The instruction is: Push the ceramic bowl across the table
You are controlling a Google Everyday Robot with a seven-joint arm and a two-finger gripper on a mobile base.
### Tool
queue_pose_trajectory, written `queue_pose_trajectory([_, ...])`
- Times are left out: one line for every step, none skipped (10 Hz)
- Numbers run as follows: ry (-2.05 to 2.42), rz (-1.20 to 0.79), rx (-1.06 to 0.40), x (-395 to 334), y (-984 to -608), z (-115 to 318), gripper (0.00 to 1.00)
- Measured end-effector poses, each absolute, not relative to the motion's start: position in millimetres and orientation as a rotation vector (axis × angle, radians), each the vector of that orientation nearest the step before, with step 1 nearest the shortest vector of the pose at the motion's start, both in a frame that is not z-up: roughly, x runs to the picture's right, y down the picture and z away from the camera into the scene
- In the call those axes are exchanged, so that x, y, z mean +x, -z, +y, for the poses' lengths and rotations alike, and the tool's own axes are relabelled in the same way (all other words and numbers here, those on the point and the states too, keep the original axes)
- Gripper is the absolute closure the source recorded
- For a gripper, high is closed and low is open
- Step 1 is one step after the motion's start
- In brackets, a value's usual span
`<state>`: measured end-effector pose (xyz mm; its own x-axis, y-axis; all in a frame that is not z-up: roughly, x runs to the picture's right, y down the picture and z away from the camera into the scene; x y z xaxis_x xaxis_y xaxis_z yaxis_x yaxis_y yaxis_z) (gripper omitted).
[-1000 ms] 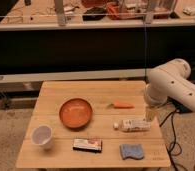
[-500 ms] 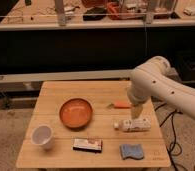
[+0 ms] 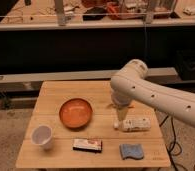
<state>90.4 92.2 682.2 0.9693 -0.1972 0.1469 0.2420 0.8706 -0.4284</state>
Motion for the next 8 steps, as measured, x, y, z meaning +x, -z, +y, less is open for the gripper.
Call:
queue_pose_trajectory([0.243,-0.109,-0.457,81.6,-683.0,94.1,0.46])
queue_pose_trajectory([0.244,-0.11,-0.458,80.2,-685.6,97.2,0.52])
queue_pose_trajectory([0.245,-0.113,-0.456,77.0,-690.2,99.9,0.62])
queue_pose_trajectory([0.251,-0.12,-0.451,73.9,-692.4,100.5,0.72])
queue_pose_trajectory([0.261,-0.124,-0.445,73.2,-694.3,101.2,0.8])
queue_pose_trajectory([0.268,-0.132,-0.442,69.5,-696.1,102.5,0.91])
queue_pose_trajectory([0.273,-0.14,-0.442,65.3,-697.5,101.7,0.97])
queue_pose_trajectory([0.274,-0.143,-0.44,66.8,-699.1,100.5,0.99])
